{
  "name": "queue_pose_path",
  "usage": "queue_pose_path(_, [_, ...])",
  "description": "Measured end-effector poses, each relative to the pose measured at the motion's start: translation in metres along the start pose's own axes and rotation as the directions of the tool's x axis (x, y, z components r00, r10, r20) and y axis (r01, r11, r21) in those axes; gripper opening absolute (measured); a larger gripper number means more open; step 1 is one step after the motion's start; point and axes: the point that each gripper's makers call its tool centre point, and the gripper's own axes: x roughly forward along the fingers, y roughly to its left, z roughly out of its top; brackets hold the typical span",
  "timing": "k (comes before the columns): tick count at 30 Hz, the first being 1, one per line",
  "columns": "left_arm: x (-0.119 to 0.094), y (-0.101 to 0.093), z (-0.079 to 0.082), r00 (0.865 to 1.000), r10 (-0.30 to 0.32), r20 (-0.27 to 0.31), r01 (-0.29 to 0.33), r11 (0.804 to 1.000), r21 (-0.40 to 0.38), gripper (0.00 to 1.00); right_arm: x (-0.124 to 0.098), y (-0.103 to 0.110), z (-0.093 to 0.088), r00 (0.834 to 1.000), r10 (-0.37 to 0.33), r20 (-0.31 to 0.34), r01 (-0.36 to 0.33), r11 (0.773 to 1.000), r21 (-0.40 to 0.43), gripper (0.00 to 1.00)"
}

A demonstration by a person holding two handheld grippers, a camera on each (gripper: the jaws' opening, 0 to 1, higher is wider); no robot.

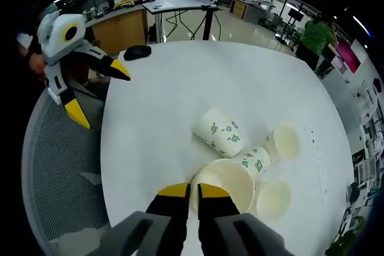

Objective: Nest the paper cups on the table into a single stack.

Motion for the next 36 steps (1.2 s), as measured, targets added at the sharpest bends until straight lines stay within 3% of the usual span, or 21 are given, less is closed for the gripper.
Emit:
queue_pose_path(18, [0.000,-0.003,0.000,1.000,-0.012,-0.002,0.012,1.000,0.009,0.68,-0.021,-0.012,-0.002,0.998,-0.040,0.045,0.036,0.995,0.097,0.13])
queue_pose_path(26, [0.000,-0.004,0.000,1.000,-0.013,-0.006,0.013,1.000,0.012,0.68,-0.036,-0.030,-0.013,0.993,-0.097,0.069,0.085,0.983,0.163,0.20])
queue_pose_path(36, [0.001,-0.003,-0.002,1.000,-0.013,-0.010,0.013,1.000,0.013,0.68,-0.044,-0.043,-0.028,0.989,-0.136,0.055,0.124,0.975,0.184,0.24])
